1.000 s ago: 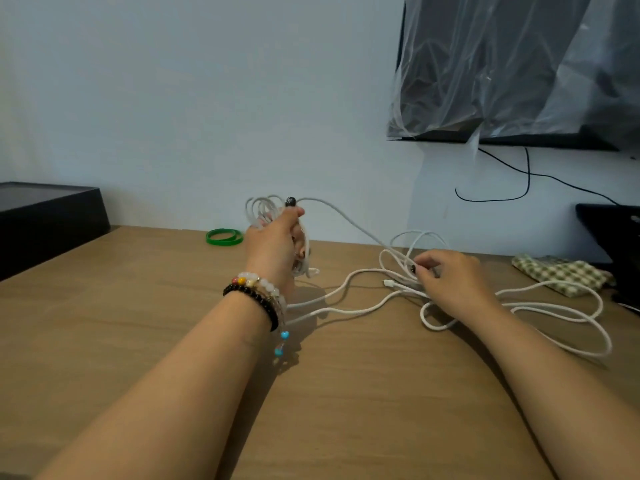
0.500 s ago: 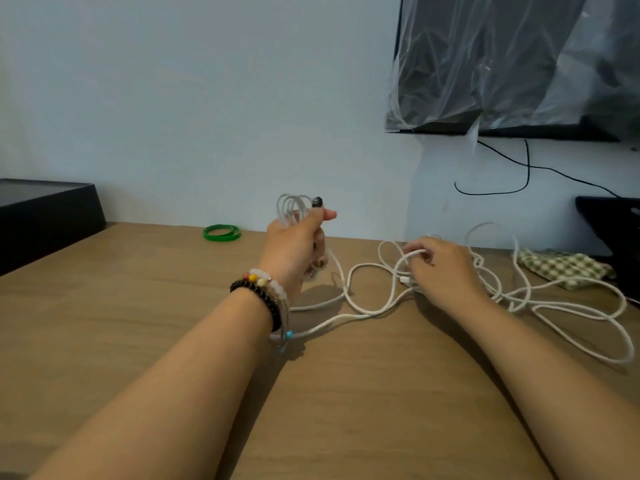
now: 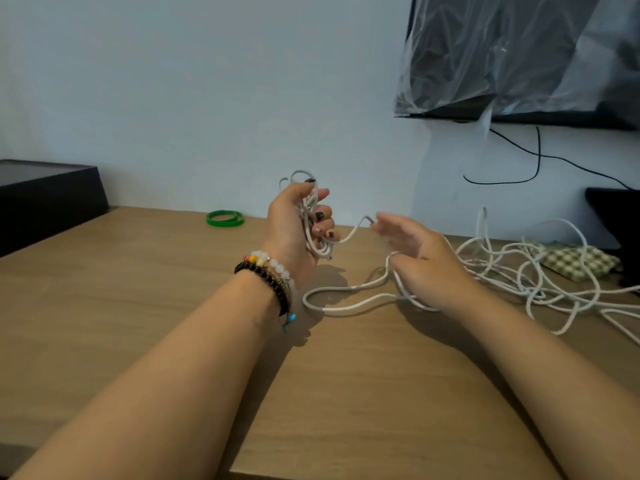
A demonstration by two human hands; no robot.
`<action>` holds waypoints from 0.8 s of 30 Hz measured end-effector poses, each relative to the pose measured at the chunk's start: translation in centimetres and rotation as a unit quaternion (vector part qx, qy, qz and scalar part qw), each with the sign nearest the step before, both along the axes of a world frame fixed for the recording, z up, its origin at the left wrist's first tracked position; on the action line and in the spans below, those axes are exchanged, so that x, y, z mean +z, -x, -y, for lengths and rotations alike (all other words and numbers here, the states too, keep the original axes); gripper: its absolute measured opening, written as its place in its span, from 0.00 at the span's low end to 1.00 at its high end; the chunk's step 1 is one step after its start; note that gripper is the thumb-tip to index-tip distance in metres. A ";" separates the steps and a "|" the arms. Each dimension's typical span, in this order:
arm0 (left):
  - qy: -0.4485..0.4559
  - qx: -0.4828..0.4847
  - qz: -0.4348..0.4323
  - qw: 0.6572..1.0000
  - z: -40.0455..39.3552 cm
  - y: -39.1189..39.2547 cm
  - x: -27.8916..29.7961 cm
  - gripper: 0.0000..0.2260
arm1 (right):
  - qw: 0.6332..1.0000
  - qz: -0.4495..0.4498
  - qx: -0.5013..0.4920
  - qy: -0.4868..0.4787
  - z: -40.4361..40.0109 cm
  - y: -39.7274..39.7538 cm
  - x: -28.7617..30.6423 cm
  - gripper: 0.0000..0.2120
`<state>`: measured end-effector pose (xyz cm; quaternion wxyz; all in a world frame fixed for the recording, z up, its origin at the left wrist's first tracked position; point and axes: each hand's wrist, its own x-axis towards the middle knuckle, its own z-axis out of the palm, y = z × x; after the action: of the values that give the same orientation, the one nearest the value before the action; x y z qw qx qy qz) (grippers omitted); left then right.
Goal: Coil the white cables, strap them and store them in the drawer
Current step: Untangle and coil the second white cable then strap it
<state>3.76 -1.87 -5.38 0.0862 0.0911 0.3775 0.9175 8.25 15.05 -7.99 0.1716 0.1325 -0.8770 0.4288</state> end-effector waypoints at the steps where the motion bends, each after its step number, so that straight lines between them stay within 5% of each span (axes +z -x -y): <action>1: -0.006 -0.002 0.000 1.000 -0.1 -0.1 0.1 0.09 | 0.999 0.032 0.015 0.025 0.5 0.1 -0.5 0.27; 5: -0.035 -0.021 -0.010 0.999 -0.3 -0.4 0.3 0.11 | 0.998 0.044 0.019 0.041 1.1 0.6 -1.3 0.28; 11: -0.008 -0.075 -0.031 0.997 -0.8 -1.0 0.2 0.11 | 0.990 -0.104 -0.086 0.030 0.6 1.0 -1.1 0.16; 14: 0.011 -0.083 -0.024 0.996 -1.1 -0.9 -0.3 0.10 | 0.972 -0.202 -0.121 0.006 0.0 0.9 -0.6 0.18; 19: -0.040 -0.068 0.017 0.997 -1.1 -0.8 -0.4 0.10 | 0.986 -0.116 -0.017 -0.119 -0.1 1.2 -1.0 0.04; 24: -0.022 0.065 0.072 0.995 0.4 0.8 0.1 0.12 | 0.999 -0.021 0.026 0.001 -1.2 0.6 -0.4 0.14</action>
<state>2.98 -2.26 -5.27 0.0510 0.0014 0.3547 0.9336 7.64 16.29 -8.37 0.1787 0.1639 -0.8690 0.4313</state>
